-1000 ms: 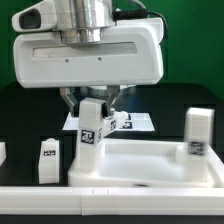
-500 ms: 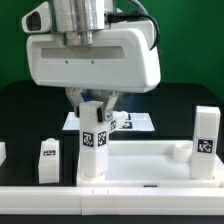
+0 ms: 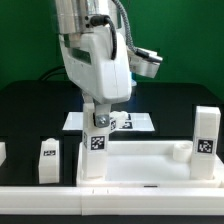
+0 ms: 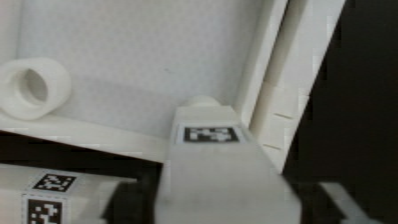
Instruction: Assemble desk
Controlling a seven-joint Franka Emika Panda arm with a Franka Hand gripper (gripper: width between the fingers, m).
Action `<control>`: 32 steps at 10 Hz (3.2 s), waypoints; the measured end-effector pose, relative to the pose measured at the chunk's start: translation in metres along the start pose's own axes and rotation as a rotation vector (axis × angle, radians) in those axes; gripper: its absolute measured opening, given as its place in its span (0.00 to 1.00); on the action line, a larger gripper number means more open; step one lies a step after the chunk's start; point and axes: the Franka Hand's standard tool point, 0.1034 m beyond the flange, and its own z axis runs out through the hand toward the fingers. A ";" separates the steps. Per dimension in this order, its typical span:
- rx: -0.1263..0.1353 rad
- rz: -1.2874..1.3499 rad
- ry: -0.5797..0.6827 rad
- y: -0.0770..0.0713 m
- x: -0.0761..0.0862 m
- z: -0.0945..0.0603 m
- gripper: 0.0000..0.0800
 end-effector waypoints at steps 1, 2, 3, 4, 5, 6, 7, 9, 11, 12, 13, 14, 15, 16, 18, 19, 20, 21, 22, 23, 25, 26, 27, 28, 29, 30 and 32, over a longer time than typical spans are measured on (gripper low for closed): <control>0.001 -0.053 0.001 0.000 0.000 0.000 0.66; 0.015 -0.215 0.013 -0.001 0.005 -0.001 0.76; 0.017 -0.418 0.029 0.001 0.006 -0.002 0.76; 0.012 -0.552 0.035 0.004 0.001 -0.002 0.80; 0.011 -0.569 0.035 0.004 0.002 -0.001 0.81; 0.009 -0.622 0.036 0.004 0.003 -0.001 0.81; 0.003 -0.800 0.053 0.003 0.005 -0.002 0.81; -0.002 -1.212 0.092 -0.006 0.008 -0.012 0.81; 0.002 -1.208 0.087 -0.006 0.006 -0.010 0.81; 0.002 -1.202 0.088 -0.006 0.006 -0.010 0.71; 0.003 -1.169 0.087 -0.006 0.006 -0.010 0.46; 0.007 -1.093 0.086 -0.006 0.006 -0.010 0.46; 0.010 -1.007 0.086 -0.005 0.007 -0.010 0.36; 0.012 -0.917 0.086 -0.005 0.008 -0.010 0.36; 0.021 -0.599 0.092 -0.005 0.012 -0.009 0.36; 0.027 -0.369 0.093 -0.004 0.012 -0.009 0.36; 0.047 -0.176 0.073 -0.003 0.014 -0.009 0.36; 0.055 -0.108 0.056 -0.003 0.017 -0.009 0.36; 0.056 -0.042 0.053 -0.003 0.015 -0.008 0.36; 0.057 0.010 0.051 -0.003 0.015 -0.008 0.36; 0.066 0.255 0.015 -0.001 0.018 -0.008 0.36; 0.083 0.477 -0.021 0.000 0.018 -0.007 0.36; 0.096 0.624 -0.059 0.001 0.018 -0.006 0.36; 0.095 0.588 -0.055 0.001 0.018 -0.007 0.36; 0.096 0.571 -0.055 0.001 0.017 -0.007 0.37; 0.094 0.533 -0.050 0.000 0.017 -0.006 0.37; 0.095 0.109 -0.019 -0.005 0.006 -0.005 0.74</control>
Offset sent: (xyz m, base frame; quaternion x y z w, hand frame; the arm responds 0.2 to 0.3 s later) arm -0.0274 0.0114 0.0070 -0.0107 0.0289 -0.4071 0.9129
